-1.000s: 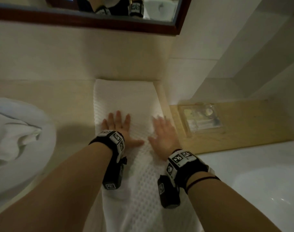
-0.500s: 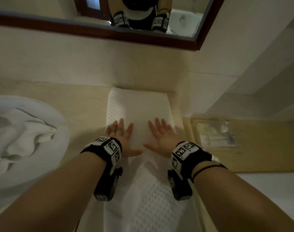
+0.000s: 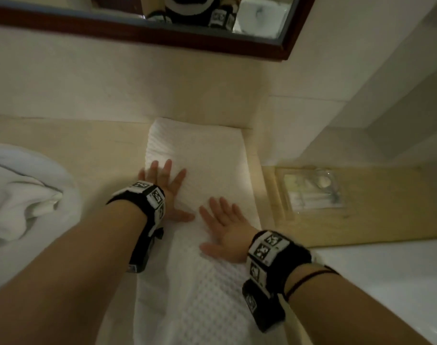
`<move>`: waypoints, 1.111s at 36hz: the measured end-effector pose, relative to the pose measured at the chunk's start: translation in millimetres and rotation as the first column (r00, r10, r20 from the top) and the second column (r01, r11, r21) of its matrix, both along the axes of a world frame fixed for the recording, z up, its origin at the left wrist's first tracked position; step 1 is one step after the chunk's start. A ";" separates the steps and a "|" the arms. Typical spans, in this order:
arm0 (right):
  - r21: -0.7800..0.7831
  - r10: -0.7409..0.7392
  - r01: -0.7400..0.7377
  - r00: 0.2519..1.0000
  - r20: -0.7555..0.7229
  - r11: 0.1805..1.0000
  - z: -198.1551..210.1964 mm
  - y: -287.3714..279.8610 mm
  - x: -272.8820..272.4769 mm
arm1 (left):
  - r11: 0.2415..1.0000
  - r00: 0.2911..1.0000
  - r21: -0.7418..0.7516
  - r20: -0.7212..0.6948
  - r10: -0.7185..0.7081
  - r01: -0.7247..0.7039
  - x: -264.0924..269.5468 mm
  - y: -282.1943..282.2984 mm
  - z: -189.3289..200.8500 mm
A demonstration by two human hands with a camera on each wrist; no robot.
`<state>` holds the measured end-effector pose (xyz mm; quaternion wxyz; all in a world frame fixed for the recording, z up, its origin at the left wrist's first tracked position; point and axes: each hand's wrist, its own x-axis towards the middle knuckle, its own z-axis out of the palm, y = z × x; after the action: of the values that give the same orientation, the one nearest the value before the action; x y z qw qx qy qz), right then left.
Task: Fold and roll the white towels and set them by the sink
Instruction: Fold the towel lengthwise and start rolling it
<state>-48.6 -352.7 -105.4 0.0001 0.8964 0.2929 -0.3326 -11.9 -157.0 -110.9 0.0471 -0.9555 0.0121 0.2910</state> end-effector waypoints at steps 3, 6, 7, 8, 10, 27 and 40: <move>-0.012 0.036 -0.036 0.996 0.076 0.999 -11.4 -5.3 -8.9 | 1.000 1.000 0.026 0.027 -0.013 0.013 -20.3 -11.8 4.7; -0.019 0.031 -0.030 0.995 0.095 0.999 -12.0 -3.6 -4.8 | 0.997 0.998 -0.078 -0.053 -0.028 0.024 -61.3 -28.8 4.7; -0.027 0.033 -0.030 0.995 0.099 0.999 -10.9 -2.8 -4.4 | 0.994 0.998 -0.112 -0.059 -0.023 0.017 -78.1 -32.7 1.5; -0.035 0.037 -0.033 0.994 0.107 0.999 -10.7 -2.3 -4.3 | 0.990 0.999 -0.136 -0.047 -0.024 0.017 -94.4 -34.4 -2.5; -0.040 0.035 -0.030 0.993 0.115 0.999 -8.1 -0.9 -8.2 | 0.986 0.999 -0.168 -0.044 -0.029 0.022 -120.1 -33.4 -7.8; -0.119 -0.260 0.269 0.962 0.084 0.956 -8.5 -53.6 -91.8 | 1.000 0.994 -0.010 -0.104 -0.024 0.023 -184.4 -24.0 2.9; -0.069 -0.319 0.327 0.941 0.113 0.942 -12.5 -15.8 -133.3 | 0.997 0.995 -0.074 -0.097 -0.004 -0.004 -199.8 -34.9 0.5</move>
<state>-181.9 -368.5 -117.9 -0.0007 0.9470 0.1267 -0.2953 -211.7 -191.9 -110.4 0.0109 -0.9413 0.0251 0.3366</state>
